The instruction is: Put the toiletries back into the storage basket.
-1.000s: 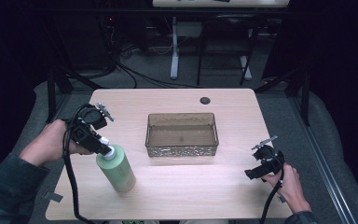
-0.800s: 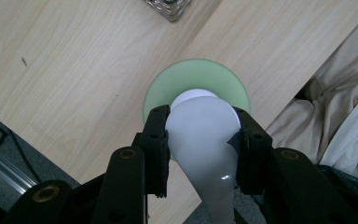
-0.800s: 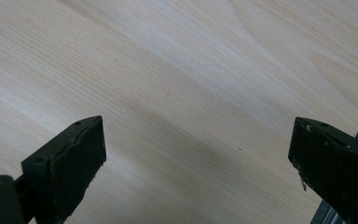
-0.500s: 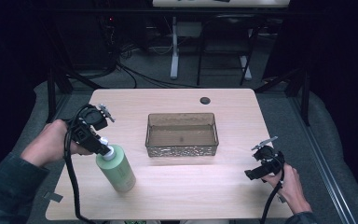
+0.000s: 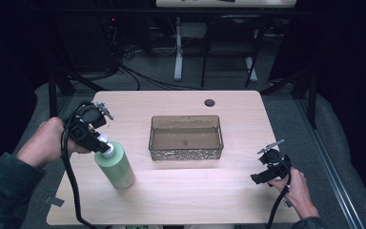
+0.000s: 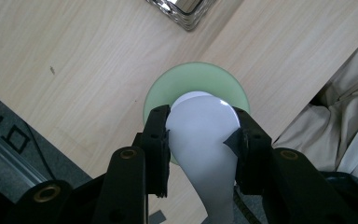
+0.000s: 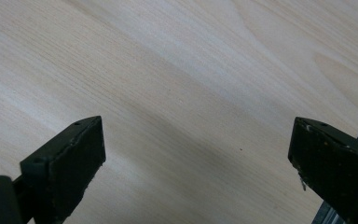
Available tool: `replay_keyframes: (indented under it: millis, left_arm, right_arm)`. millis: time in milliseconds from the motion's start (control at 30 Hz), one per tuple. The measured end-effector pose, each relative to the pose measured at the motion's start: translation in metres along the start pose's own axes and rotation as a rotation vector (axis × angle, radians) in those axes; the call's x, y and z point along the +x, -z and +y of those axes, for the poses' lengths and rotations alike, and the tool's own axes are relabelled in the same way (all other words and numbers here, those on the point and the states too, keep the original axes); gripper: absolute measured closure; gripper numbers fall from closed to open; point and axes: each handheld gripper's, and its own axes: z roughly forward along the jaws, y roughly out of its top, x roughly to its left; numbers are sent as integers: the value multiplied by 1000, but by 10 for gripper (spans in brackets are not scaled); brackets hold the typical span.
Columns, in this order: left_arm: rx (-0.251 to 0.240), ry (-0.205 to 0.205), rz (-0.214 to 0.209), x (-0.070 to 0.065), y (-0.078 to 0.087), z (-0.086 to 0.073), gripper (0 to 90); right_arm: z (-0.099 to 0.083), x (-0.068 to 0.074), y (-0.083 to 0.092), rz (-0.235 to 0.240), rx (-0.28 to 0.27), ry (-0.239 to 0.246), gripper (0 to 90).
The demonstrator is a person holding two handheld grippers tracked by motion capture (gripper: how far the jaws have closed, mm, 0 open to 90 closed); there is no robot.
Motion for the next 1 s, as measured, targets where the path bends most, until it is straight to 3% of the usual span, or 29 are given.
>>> replay_keyframes:
  millis: [133,267,433,500,733,1000]
  left_arm:
    - [4,-22,2,0,6,4,627]
    - [3,-40,4,0,11,8,627]
    - [4,-58,7,1,17,13,627]
    - [2,-60,8,1,18,16,628]
    - [10,-89,10,1,23,23,627]
    - [10,-126,4,2,34,31,627]
  right_arm:
    - [0,0,0,7,-4,-13,32]
    - [-2,-2,1,-6,-8,5,27]
    - [-4,-3,1,0,-12,-17,6]
    - [-5,-4,1,-19,-4,-15,0]
    - [-5,-3,-1,-5,-20,-8,0]
    - [-6,-4,-2,-21,-16,3,0]
